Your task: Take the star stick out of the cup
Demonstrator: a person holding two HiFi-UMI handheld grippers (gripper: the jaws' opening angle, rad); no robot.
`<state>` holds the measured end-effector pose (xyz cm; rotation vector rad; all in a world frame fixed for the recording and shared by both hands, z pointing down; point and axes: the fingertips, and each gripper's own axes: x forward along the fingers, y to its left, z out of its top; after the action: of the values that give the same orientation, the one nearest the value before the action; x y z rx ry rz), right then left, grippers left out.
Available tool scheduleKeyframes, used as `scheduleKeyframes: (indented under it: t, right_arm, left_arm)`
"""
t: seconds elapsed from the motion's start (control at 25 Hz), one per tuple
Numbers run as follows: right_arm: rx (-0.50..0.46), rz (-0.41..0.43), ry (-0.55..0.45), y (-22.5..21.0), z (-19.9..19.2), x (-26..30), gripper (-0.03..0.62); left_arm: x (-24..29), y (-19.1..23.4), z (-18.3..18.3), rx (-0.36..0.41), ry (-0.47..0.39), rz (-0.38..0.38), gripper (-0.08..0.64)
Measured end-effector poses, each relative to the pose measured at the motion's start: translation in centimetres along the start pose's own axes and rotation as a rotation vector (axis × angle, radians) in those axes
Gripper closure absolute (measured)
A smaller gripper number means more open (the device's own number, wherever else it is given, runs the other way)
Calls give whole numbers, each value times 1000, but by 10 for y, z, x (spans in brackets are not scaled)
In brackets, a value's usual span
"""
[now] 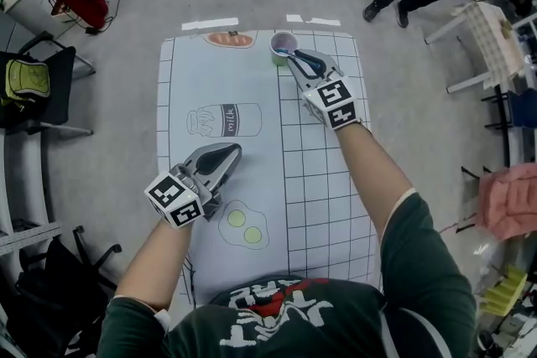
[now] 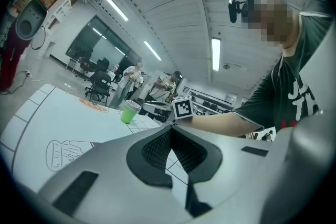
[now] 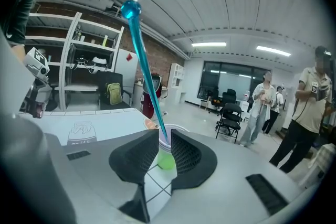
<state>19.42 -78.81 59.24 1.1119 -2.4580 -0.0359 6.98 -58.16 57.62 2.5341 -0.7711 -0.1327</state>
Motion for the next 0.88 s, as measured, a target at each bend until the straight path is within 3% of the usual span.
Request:
scheduleKeyframes:
  t: [0.36,0.88]
  right_arm:
    - [-32,-32,-19,-3,10,-6,549]
    - [-90,-69,-60,-8,82,-49,549]
  left_arm:
    - [-4,0,1,-8,-11,3,552]
    - [-26,-28,41,61,-56,-11,552]
